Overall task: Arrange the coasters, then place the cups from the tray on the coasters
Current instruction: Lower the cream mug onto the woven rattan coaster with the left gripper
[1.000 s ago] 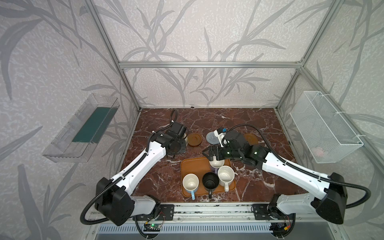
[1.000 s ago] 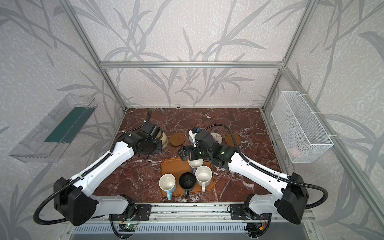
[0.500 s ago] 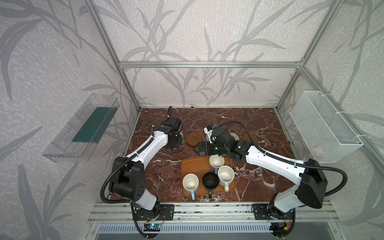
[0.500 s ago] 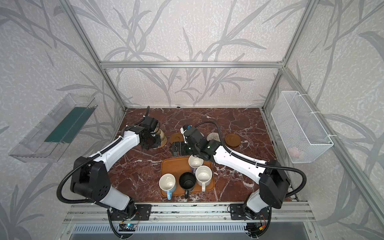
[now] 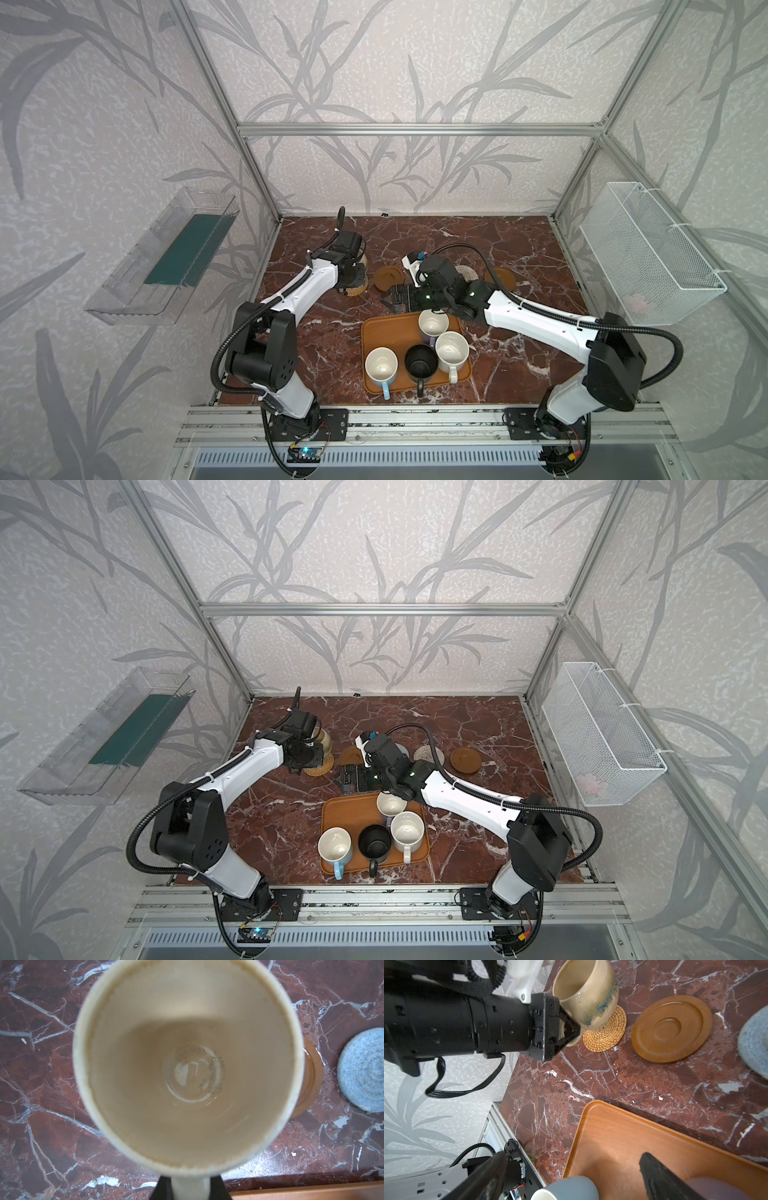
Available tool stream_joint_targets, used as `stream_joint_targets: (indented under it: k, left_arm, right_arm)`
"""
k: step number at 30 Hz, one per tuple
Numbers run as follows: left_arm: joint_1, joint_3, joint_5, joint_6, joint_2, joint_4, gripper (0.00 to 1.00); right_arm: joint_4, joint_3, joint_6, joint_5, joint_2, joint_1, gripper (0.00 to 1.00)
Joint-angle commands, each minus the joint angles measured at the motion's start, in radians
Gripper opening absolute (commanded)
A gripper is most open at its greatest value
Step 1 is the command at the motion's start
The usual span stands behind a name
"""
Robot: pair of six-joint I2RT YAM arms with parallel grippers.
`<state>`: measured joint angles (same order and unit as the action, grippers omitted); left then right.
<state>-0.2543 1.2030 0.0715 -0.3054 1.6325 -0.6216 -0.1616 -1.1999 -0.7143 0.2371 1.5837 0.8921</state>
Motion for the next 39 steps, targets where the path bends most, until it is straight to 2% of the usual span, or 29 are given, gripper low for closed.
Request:
stream_joint_targets:
  k: [1, 6, 18, 26, 39]
  left_arm:
    - [0.01, -0.013, 0.009, 0.021, -0.004, 0.092, 0.0]
    - [0.016, -0.065, -0.011, -0.001, -0.026, 0.161, 0.0]
    - [0.03, -0.044, -0.013, -0.008, -0.01, 0.12, 0.0]
    - [0.03, -0.11, -0.044, 0.002, -0.005, 0.157, 0.0]
    - [0.027, -0.112, -0.018, -0.019, 0.015, 0.117, 0.02]
  right_arm:
    - [0.027, -0.009, -0.002, 0.03, 0.008, -0.004, 0.99]
    - [0.027, 0.003, -0.001, 0.03, 0.007, -0.007, 0.99]
    - [0.035, 0.022, -0.007, 0.043, 0.002, -0.009, 0.99]
    - [0.041, 0.032, -0.014, 0.044, -0.001, -0.011, 0.99]
    - [0.045, 0.062, -0.03, 0.045, -0.014, -0.012, 0.99]
